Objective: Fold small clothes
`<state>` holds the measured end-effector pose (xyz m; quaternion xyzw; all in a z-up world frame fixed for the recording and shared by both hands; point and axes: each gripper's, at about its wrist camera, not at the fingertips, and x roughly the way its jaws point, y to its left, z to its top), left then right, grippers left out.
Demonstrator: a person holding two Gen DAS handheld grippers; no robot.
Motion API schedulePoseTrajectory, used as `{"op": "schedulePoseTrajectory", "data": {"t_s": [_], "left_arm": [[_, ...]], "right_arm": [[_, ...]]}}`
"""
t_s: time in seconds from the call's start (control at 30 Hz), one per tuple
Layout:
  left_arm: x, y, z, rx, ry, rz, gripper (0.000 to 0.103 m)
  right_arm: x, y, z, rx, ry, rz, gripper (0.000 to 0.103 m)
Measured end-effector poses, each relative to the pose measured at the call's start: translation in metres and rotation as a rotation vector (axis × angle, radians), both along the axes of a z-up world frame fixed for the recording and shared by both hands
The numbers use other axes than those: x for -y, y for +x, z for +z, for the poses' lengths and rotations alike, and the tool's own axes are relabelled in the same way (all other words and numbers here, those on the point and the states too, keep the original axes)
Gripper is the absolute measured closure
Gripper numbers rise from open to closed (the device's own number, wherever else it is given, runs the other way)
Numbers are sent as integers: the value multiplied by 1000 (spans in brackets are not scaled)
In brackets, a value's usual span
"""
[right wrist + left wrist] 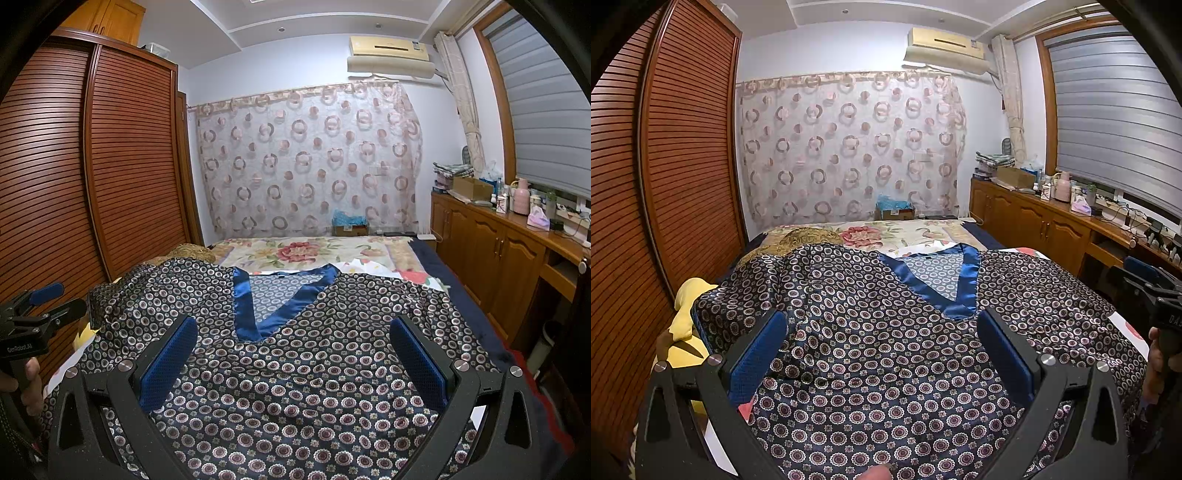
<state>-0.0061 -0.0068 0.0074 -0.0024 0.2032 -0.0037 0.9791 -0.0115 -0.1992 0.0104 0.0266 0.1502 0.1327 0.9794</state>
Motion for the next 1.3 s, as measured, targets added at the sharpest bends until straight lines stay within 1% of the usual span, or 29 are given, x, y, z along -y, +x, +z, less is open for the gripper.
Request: {"op": "schedulePoseTrajectory", "data": {"t_s": [0.43,0.67,0.83,1.0,1.03,1.13,1.23,1.3], "left_arm": [[0,0,0,1,1,0,0],[4,-3,6,-1,3,-3,0],[2,-2,3,-11,-7,-14,0],[-21,7,-11,-61,-29,-15,0],[-30,11,-16,-81,-34,-7,0],[-44,15,-22,-98,-40,-2,0],[-71,16,-27,-111,-49,26,0],[-81,17,-29,-121,-48,37,0]], "right_arm": [[0,0,0,1,0,-1,0],[0,0,0,-1,0,-1,0],[1,1,-1,-3,1,4,0],[-3,11,-6,-27,-11,39,0],[-4,13,-7,-31,-11,47,0],[-6,18,-9,-41,-13,69,0],[-8,27,-9,-57,-25,94,0],[-8,29,-9,-62,-29,101,0]]}}
